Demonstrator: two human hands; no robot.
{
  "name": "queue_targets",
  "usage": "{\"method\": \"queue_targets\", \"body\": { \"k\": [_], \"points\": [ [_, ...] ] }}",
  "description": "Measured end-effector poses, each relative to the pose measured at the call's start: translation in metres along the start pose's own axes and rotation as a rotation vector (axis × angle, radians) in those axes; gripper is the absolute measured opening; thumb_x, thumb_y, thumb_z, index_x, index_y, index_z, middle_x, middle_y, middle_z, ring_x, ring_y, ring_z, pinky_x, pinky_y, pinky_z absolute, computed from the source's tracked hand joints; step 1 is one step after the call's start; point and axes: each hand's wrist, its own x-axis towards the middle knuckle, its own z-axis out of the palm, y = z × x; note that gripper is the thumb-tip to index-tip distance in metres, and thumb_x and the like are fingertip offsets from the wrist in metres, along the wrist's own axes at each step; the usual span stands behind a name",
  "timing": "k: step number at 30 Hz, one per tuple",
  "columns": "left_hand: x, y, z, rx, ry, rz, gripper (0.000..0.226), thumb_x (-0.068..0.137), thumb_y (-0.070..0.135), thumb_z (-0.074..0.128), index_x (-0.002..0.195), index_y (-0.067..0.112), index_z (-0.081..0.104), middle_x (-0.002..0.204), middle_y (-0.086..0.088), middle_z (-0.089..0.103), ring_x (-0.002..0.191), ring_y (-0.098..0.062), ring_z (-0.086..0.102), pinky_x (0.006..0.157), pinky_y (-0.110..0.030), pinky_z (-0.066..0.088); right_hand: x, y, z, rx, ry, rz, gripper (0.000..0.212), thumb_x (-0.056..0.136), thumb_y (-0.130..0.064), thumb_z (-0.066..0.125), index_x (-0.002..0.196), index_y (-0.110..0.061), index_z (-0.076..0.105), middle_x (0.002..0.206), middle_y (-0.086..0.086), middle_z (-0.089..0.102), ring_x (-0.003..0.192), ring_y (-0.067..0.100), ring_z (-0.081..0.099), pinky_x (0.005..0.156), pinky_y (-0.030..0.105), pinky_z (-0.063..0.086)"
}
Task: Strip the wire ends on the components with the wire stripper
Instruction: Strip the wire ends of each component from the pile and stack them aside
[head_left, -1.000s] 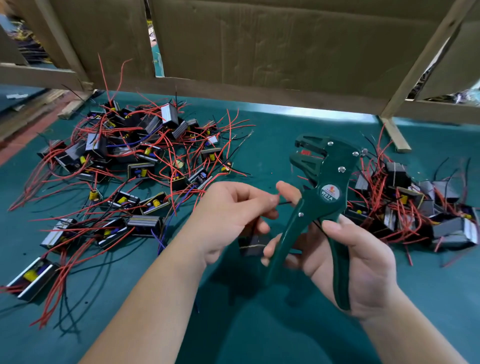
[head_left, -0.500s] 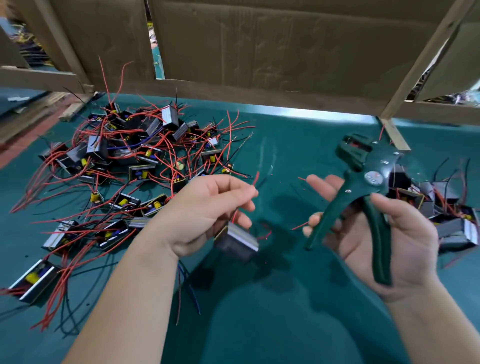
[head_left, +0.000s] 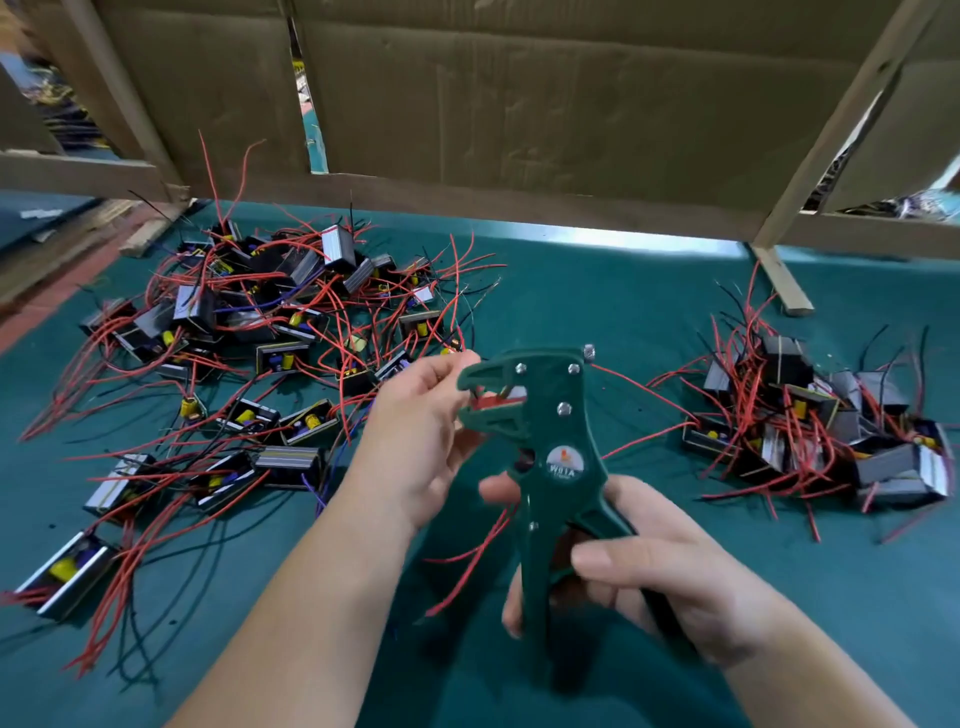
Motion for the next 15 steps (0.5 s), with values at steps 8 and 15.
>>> {"method": "queue_targets", "body": {
  "k": [8, 15],
  "points": [
    [0.004, 0.010, -0.015, 0.162, -0.012, 0.273, 0.012, 0.090, 0.007, 0.061, 0.080, 0.013, 0.059, 0.074, 0.001, 0.069, 0.058, -0.011, 0.065, 0.048, -0.021, 0.051, 0.000, -0.017, -0.020, 0.119, 0.377, -0.373, 0.042, 0.064, -0.015, 0.061, 0.104, -0.007, 0.072, 0.101, 0.019, 0.068, 0.069, 0.044, 0.065, 0.066, 0.058, 0.054],
    [0.017, 0.035, -0.050, 0.164, 0.376, 0.546, 0.010, 0.094, 0.009, 0.057, 0.086, 0.012, 0.063, 0.074, 0.001, 0.070, 0.060, -0.009, 0.065, 0.053, -0.023, 0.054, -0.004, -0.018, -0.039, -0.095, 0.721, -0.598, 0.029, 0.072, -0.010, 0.058, 0.100, -0.014, 0.057, 0.084, 0.009, 0.067, 0.083, 0.045, 0.067, 0.074, 0.062, 0.055]
  ]
}}
